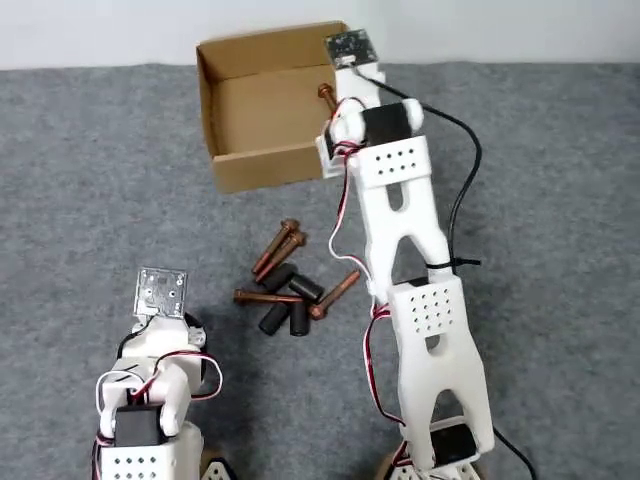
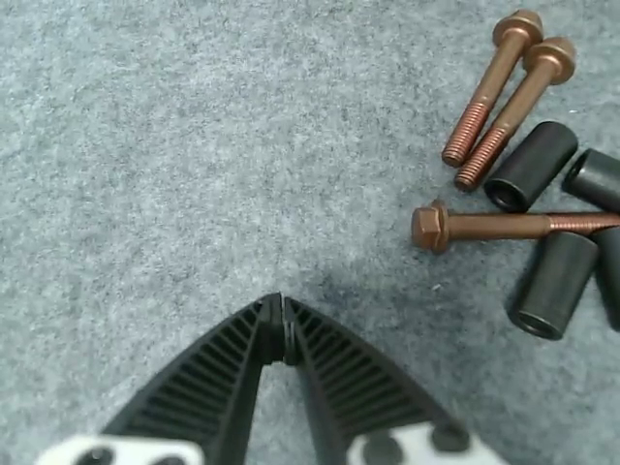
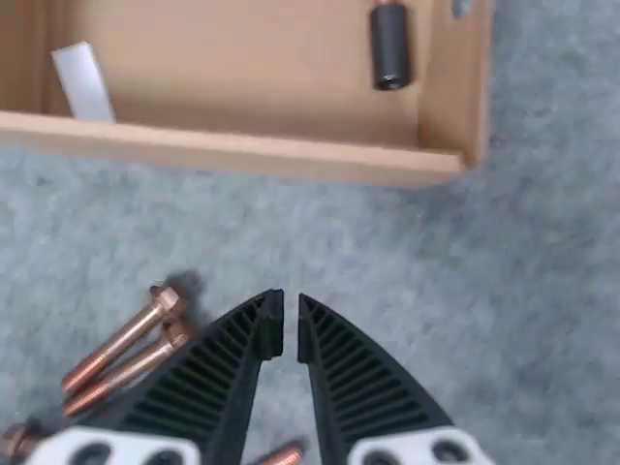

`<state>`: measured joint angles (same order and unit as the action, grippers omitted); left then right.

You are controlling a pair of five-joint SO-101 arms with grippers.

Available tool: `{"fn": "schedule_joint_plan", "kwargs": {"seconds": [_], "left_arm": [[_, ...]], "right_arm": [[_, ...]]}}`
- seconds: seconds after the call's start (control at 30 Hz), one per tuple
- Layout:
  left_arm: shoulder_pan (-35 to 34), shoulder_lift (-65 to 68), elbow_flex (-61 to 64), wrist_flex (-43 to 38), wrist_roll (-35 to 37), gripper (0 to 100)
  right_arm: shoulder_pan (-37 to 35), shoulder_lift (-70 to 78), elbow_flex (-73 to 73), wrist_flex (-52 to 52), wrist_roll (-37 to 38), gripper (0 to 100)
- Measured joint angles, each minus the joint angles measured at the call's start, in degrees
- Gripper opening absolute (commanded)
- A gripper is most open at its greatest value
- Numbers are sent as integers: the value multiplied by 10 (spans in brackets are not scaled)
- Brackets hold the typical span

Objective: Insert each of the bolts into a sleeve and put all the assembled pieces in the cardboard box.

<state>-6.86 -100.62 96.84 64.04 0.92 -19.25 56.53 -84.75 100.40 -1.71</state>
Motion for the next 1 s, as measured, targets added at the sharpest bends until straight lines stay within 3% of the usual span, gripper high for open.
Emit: {"fn": "schedule_joint_plan", "kwargs": {"seconds": [0.23, 0.5, 0.7, 0.9, 1.0], "left_arm": [[0, 0, 0, 0, 0, 5], [0, 0, 0, 0, 0, 5], [0, 0, 0, 0, 0, 5], [0, 0, 0, -1, 0, 5], [0, 0, 0, -6, 0, 5]], "right_arm": [[-34, -69, 69, 1, -10, 8], [-84, -226, 356, 1, -12, 12], [-122, -257, 534, 1, 20, 13], [-148, -257, 628, -55, 41, 147], [-154, -257, 654, -100, 64, 139]]}}
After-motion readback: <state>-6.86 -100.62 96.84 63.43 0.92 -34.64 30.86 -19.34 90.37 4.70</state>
